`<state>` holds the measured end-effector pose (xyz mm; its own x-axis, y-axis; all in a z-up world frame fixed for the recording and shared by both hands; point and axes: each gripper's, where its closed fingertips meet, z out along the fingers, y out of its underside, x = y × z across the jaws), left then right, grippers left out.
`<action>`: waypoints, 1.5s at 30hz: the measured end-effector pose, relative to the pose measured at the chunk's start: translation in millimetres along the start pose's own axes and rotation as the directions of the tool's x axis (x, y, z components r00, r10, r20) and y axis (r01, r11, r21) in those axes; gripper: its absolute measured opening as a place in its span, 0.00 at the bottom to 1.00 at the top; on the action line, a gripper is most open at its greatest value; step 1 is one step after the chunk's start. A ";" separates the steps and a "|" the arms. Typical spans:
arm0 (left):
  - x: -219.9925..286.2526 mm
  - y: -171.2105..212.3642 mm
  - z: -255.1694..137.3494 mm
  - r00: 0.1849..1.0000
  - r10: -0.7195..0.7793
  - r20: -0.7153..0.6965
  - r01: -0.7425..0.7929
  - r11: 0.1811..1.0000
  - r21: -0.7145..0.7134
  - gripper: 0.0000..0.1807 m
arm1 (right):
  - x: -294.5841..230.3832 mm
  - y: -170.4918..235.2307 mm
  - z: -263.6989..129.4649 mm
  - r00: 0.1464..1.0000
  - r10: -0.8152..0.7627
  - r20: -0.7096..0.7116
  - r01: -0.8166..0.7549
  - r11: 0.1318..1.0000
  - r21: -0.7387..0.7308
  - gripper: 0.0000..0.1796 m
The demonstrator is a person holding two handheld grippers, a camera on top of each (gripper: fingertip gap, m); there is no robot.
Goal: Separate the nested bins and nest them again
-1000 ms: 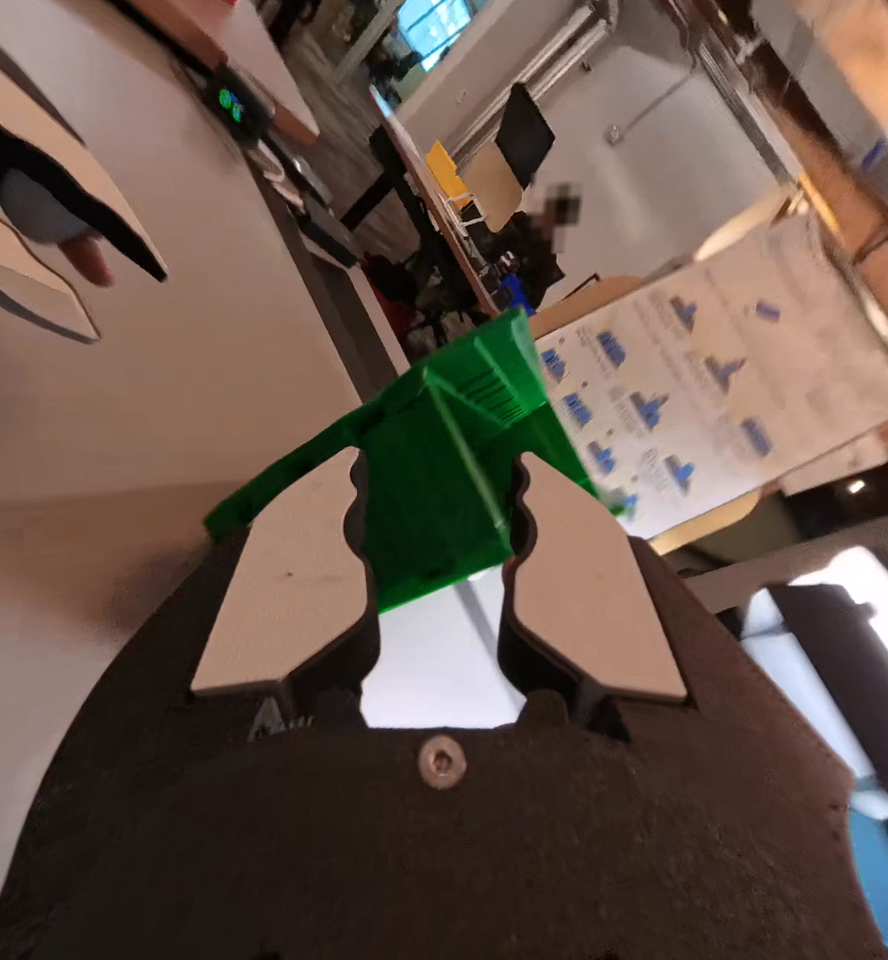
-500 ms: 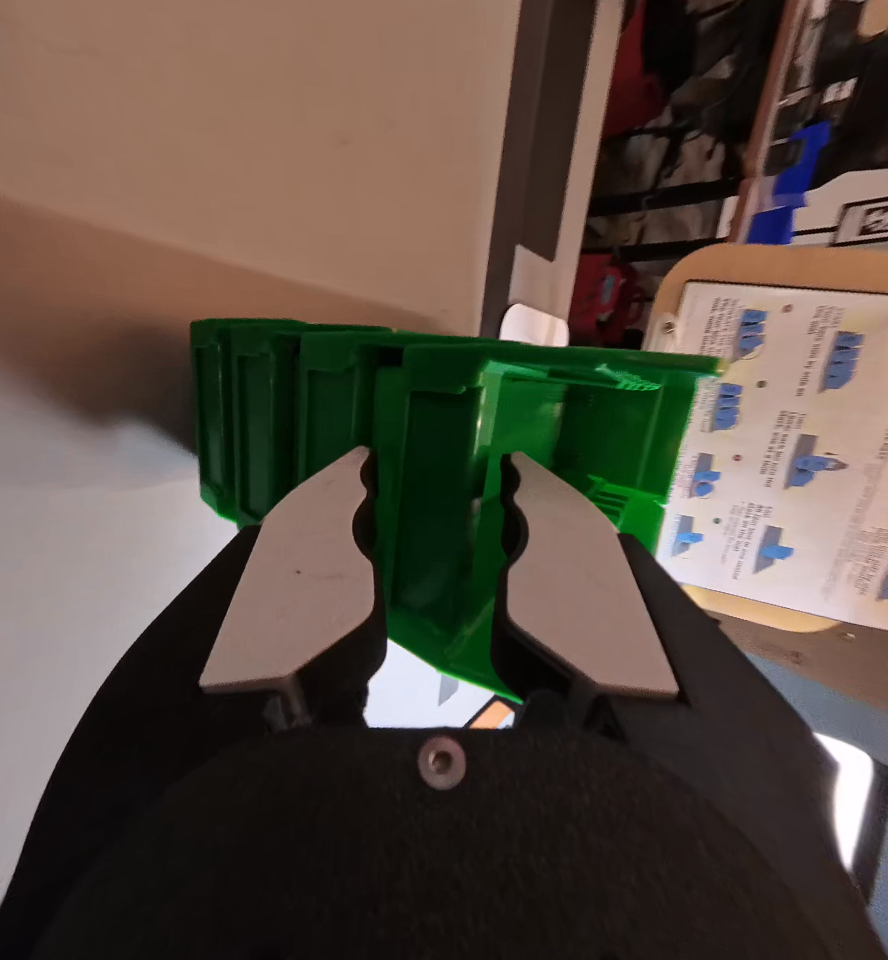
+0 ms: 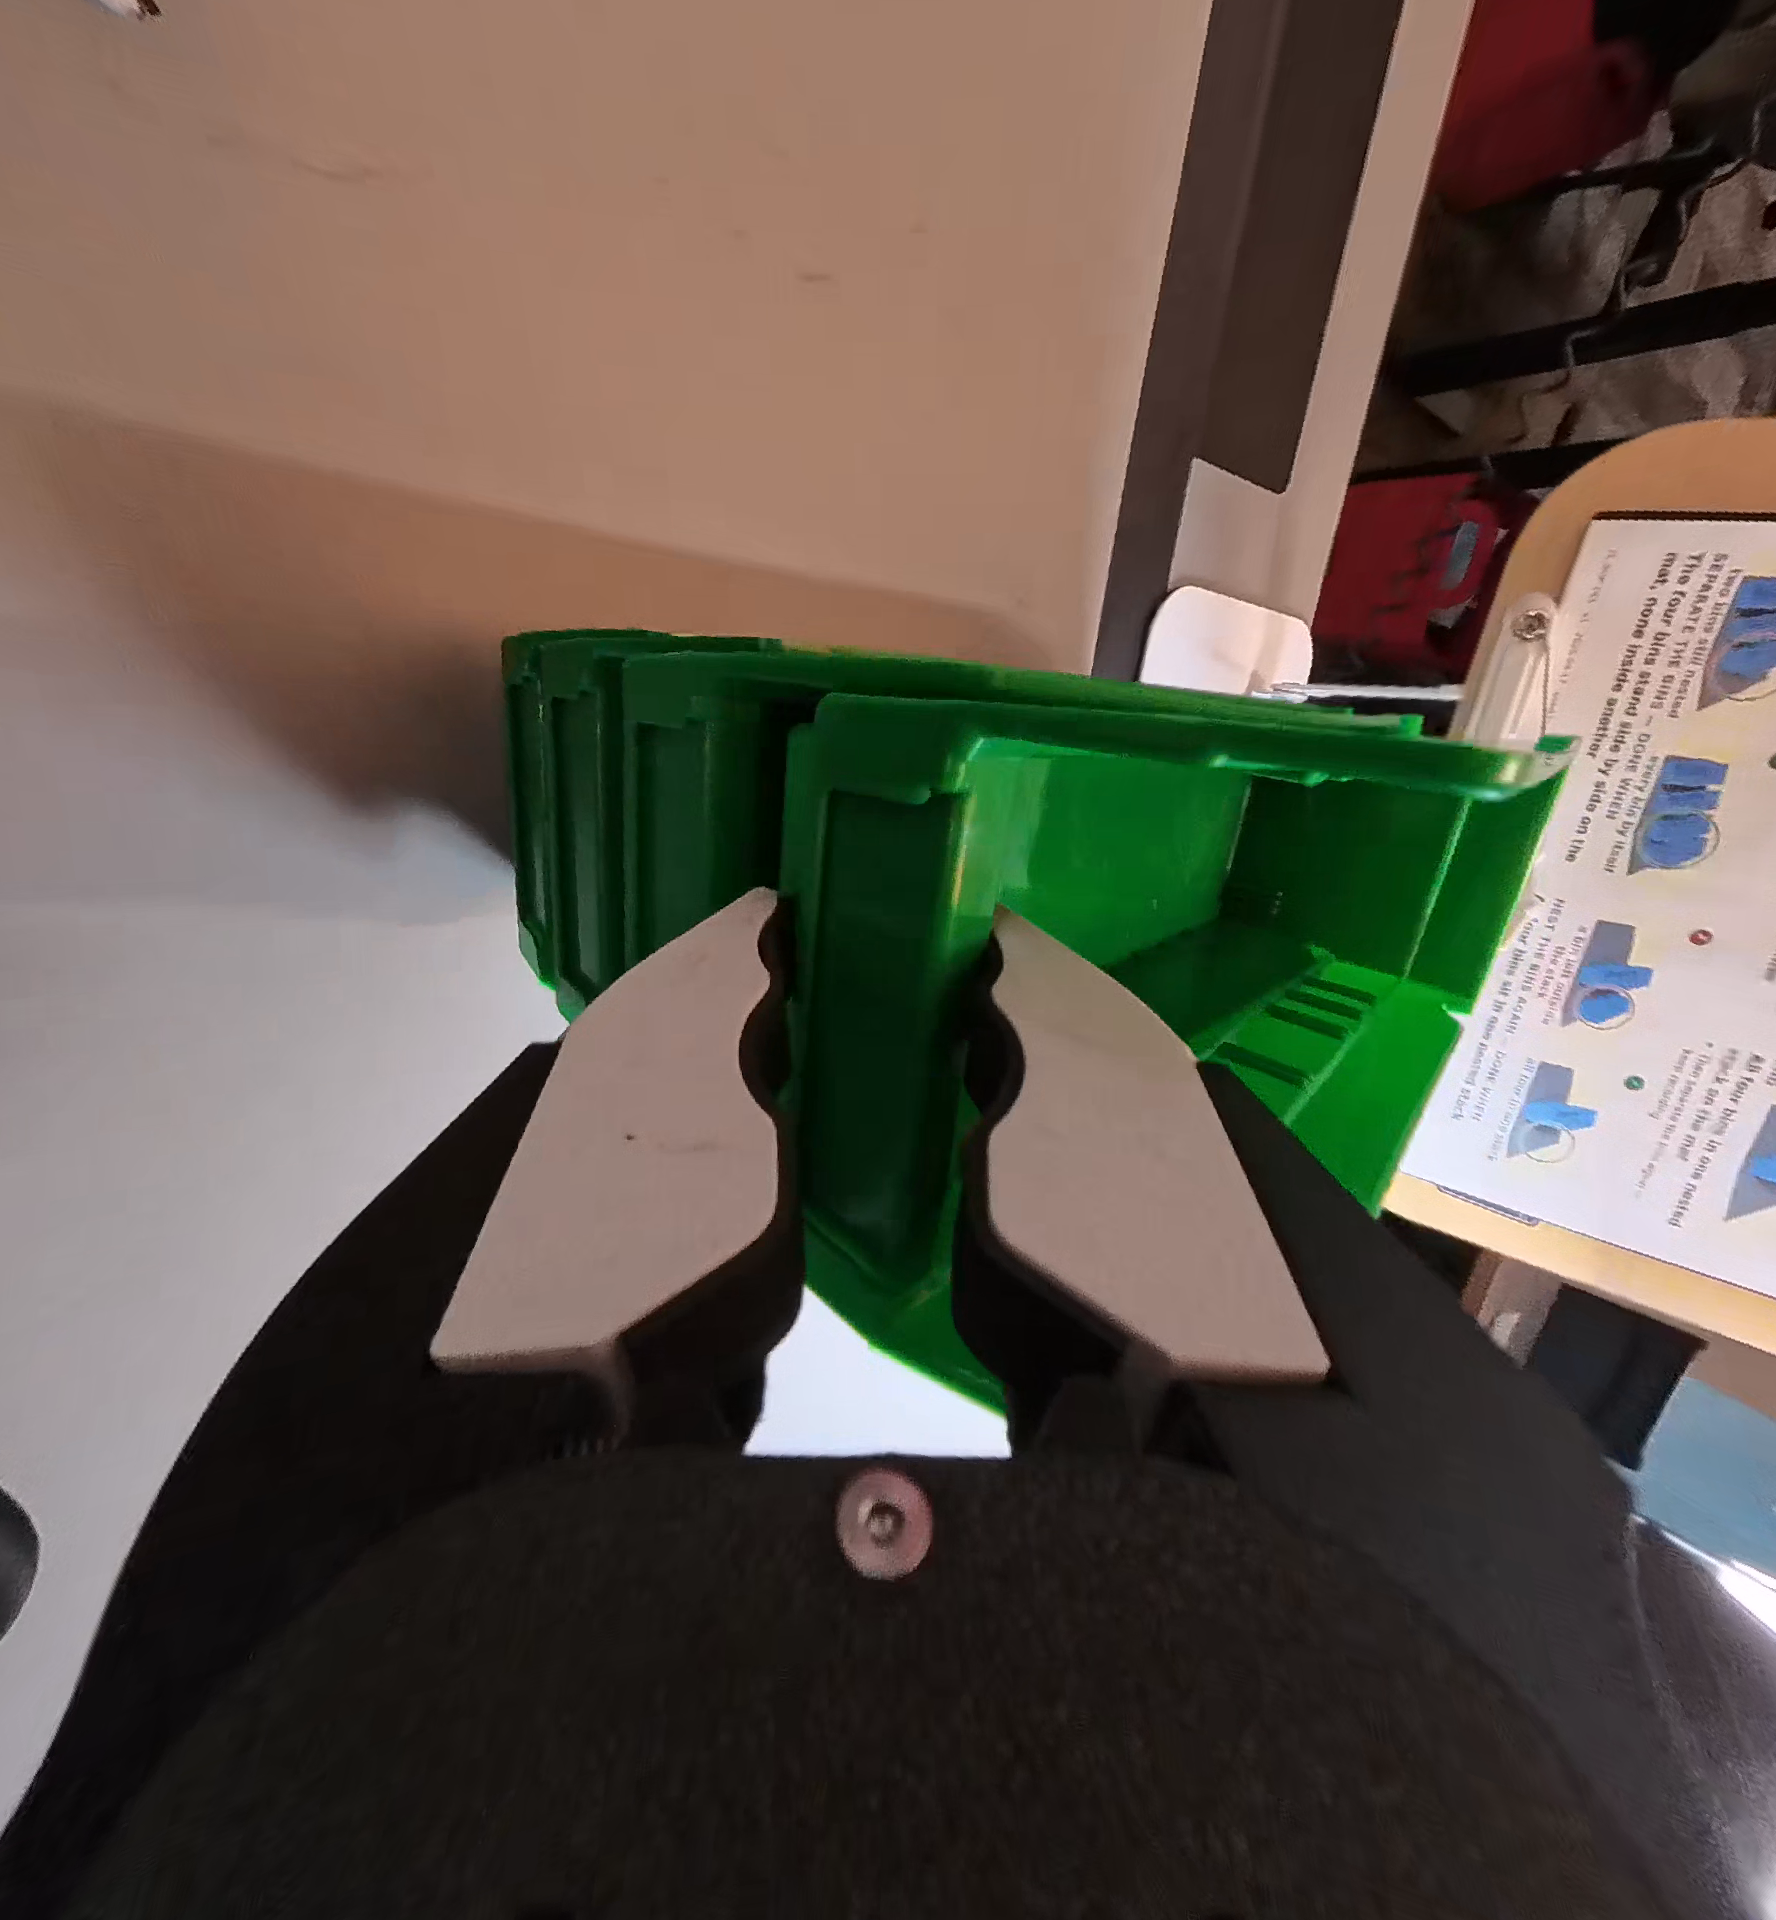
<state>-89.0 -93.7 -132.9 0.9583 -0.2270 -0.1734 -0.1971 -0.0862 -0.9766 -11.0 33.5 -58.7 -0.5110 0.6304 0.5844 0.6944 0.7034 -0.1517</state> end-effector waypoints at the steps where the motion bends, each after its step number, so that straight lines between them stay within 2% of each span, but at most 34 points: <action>1: 0.1 0.2 0.1 1.000 0.001 0.000 -0.001 1.000 -0.001 0.31 | 3.6 -0.2 -4.5 1.000 0.014 -0.003 -0.014 1.000 0.009 0.17; 9: -0.1 3.0 1.1 1.000 0.010 0.003 -0.010 1.000 -0.012 0.31 | 51.0 0.6 -76.4 0.983 0.062 -0.173 -0.046 0.995 0.093 0.16; 12: -1.7 2.9 0.3 1.000 0.006 0.008 -0.006 1.000 -0.011 0.31 | 50.1 21.1 -99.9 0.978 0.076 -0.193 -0.063 0.995 0.072 0.16; 15: -1.7 4.3 0.7 1.000 0.002 0.006 -0.002 1.000 -0.016 0.31 | 37.7 56.2 -104.9 0.974 0.089 -0.209 -0.086 0.996 0.025 0.16; 20: -0.1 11.0 4.2 1.000 0.003 0.000 -0.003 0.999 -0.039 0.31 | -2.7 123.2 -74.5 0.977 0.099 -0.191 -0.111 0.992 -0.053 0.16; 28: 1.9 16.9 7.0 1.000 0.001 -0.007 -0.001 0.998 -0.065 0.30 | -80.0 209.1 12.2 0.986 0.120 -0.113 -0.136 0.980 -0.148 0.16; 34: 2.3 20.8 8.7 1.000 0.000 -0.009 -0.001 0.997 -0.079 0.29 | -103.4 235.6 45.5 0.985 0.130 -0.109 -0.148 0.973 -0.175 0.16; 45: 3.8 21.0 8.5 1.000 0.013 -0.009 -0.014 0.997 -0.081 0.29 | -104.8 246.0 61.4 0.983 0.107 -0.151 -0.132 0.977 -0.165 0.16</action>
<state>-87.7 -88.2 -155.1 0.9539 -0.2364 -0.1850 -0.2264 -0.1618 -0.9605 182.3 160.7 -206.1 -0.3517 0.6452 0.6783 0.8297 0.5503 -0.0932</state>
